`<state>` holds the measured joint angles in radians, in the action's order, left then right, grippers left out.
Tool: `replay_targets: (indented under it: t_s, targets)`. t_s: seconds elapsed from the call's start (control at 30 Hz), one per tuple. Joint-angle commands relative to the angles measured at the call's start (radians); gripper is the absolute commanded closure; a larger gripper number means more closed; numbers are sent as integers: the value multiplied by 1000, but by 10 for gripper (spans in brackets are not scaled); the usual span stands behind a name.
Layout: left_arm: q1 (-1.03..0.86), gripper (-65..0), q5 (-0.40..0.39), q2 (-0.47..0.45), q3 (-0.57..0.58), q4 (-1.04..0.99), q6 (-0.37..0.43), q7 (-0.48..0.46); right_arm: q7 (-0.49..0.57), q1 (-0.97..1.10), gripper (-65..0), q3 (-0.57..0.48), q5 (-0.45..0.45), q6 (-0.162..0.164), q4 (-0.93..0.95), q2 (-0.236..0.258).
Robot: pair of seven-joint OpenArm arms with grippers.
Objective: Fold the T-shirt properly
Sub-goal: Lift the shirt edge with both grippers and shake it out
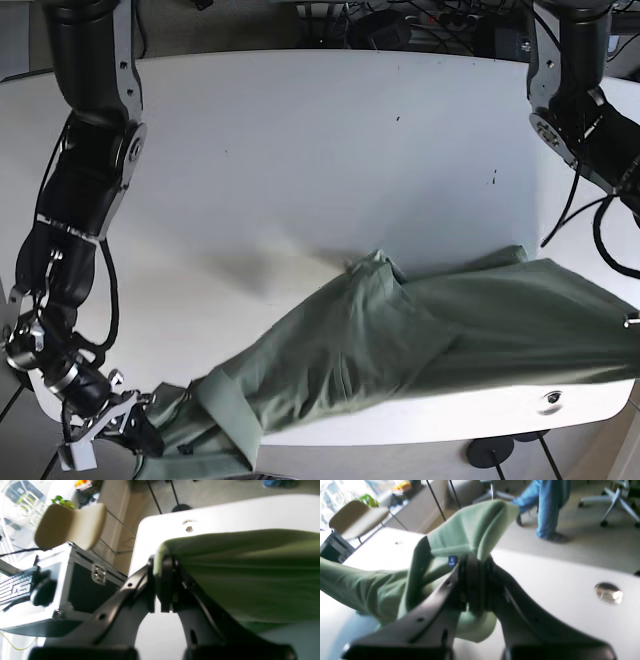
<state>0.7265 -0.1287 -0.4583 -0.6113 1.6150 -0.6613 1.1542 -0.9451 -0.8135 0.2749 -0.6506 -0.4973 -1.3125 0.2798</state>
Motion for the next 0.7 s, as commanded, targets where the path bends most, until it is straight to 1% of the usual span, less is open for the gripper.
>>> replay_targets:
  t_s: [0.03,0.1,0.2,0.23,0.33,0.4,0.43,0.5,0.57,0.63,0.67,0.7]
  targets:
    - [135,-8,2,-70,34,-49,13,-32,41,-125,-19,5,-22,1,14,16]
    - [216,-8,2,-106,47,-98,13,-32,41,-183,-19,5,-22,1,15,16]
    - [273,-8,2,-133,49,-120,13,-32,41,-205,-19,10,-22,-1,12,22]
    - [273,-8,2,-133,49,-118,11,-32,41,-200,-21,10,-24,-7,9,22]
    - [269,-8,1,-133,44,-101,8,-26,38,-108,-21,11,-27,-8,-8,22]
    - [203,-8,1,-133,38,-65,8,-26,38,-27,-21,13,-64,-8,-35,23]
    - [133,-8,-1,-132,18,-22,8,-27,39,58,-21,13,-87,-8,-51,25]
    - [32,-8,-1,-121,-17,31,7,-27,39,158,-21,13,-119,-10,-66,25]
    - [-110,-7,-1,-83,-75,94,5,-30,45,299,-21,13,-151,-10,-92,25]
    - [-236,-7,-1,-43,-146,133,-15,-32,84,415,-21,13,-174,-11,-117,25]
    - [-293,-7,-1,-24,-181,147,-37,-32,104,475,-21,13,-183,-16,-131,26]
    - [-347,-7,-1,-4,-213,155,-37,-32,114,530,-21,13,-189,-30,-141,34]
